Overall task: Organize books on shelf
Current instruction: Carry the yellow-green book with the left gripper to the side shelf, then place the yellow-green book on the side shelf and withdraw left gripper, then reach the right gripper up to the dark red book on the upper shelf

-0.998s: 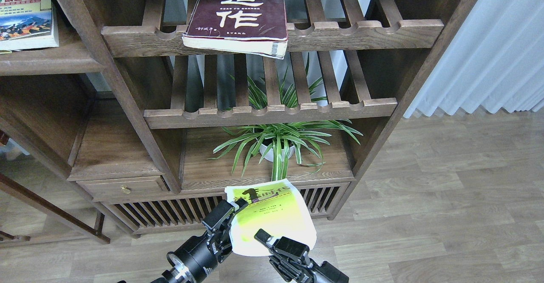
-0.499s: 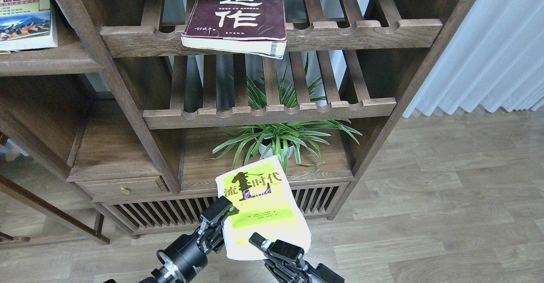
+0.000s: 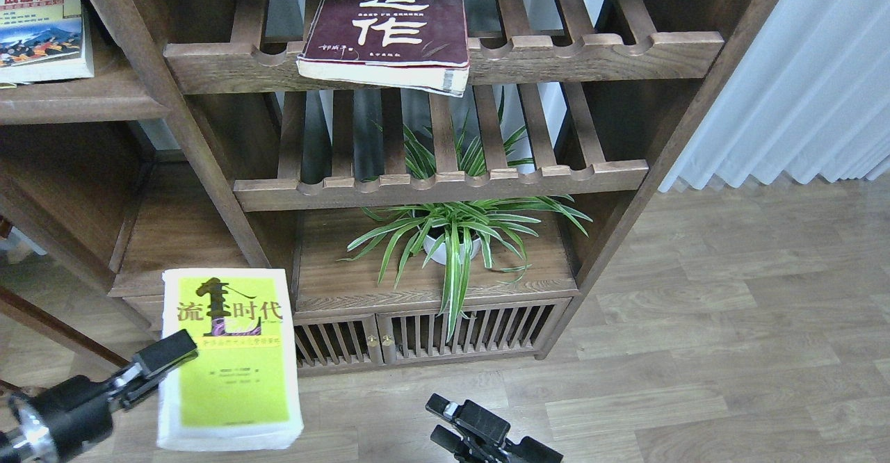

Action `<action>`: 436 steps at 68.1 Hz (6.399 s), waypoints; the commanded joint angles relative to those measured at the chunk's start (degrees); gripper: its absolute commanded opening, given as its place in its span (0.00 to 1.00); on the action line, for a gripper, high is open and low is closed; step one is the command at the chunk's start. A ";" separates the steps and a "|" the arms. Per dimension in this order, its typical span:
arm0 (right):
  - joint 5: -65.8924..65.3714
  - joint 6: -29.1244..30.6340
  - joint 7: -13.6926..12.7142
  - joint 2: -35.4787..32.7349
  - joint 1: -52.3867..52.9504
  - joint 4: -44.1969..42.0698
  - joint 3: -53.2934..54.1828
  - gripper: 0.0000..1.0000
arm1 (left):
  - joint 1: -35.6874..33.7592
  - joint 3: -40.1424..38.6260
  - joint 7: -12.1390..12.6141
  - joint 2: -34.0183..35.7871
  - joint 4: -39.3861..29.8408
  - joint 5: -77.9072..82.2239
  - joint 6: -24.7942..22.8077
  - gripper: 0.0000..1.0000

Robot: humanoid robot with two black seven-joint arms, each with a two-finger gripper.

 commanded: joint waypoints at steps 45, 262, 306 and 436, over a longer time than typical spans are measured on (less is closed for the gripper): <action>0.01 -0.01 0.00 0.00 6.05 -5.69 -1.76 0.94 | -0.61 -23.19 0.52 28.33 -4.11 0.72 0.02 0.02; -0.08 -0.01 0.00 0.00 3.85 -8.94 -1.84 0.99 | -66.53 -4.12 19.91 -6.03 46.60 6.79 0.02 0.86; 0.01 -0.01 0.00 0.00 3.94 -8.94 -1.76 0.99 | -57.31 -2.54 19.91 0.99 24.91 10.92 0.02 0.99; -0.17 -0.01 0.00 0.00 7.19 0.19 6.06 0.98 | 7.38 5.81 12.65 -46.63 49.41 -0.33 0.02 0.99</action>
